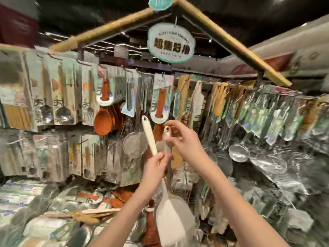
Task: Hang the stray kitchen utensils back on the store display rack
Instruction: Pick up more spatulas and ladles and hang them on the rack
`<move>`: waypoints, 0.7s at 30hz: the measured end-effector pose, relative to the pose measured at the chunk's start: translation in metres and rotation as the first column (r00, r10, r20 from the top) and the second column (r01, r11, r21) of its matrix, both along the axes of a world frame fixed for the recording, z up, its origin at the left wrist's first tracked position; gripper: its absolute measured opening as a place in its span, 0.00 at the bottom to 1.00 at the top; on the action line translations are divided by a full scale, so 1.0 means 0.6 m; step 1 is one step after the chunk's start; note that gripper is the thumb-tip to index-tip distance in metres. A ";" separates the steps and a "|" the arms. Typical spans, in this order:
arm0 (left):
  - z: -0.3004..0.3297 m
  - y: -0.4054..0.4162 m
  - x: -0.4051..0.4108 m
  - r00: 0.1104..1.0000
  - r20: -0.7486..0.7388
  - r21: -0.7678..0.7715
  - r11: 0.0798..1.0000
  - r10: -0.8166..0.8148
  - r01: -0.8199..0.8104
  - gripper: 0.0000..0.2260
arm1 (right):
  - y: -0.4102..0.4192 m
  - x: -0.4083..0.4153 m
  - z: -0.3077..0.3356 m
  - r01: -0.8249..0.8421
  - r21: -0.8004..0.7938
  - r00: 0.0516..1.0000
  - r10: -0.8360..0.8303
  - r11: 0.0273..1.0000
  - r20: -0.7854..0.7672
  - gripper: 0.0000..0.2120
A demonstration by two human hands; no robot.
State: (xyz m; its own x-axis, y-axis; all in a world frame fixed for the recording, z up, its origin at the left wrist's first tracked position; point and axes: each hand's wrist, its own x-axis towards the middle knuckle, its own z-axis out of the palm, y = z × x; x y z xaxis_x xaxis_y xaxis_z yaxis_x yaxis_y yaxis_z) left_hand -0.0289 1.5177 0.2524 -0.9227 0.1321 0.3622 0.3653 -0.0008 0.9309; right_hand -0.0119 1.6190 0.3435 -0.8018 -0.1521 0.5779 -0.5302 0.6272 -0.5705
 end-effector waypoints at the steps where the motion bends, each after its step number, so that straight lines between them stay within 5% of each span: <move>1: 0.018 0.010 -0.004 0.999 -0.009 -0.001 0.999 -0.033 0.033 0.12 | 0.013 0.001 0.017 0.030 -0.043 0.999 -0.030 0.999 -0.014 0.17; 9: 0.159 0.102 -0.045 0.981 -0.161 -0.029 0.995 -0.104 0.100 0.12 | 0.100 -0.023 0.135 0.149 -0.238 0.966 -0.193 0.960 -0.170 0.15; 13: 0.198 0.138 -0.075 0.972 -0.233 -0.129 0.992 -0.041 0.011 0.12 | 0.130 -0.055 0.165 0.187 -0.284 0.951 -0.246 0.940 -0.186 0.14; 21: 0.222 0.170 -0.140 0.956 -0.293 -0.209 0.976 -0.011 -0.053 0.07 | 0.164 -0.125 0.199 0.243 -0.255 0.939 -0.293 0.936 -0.182 0.16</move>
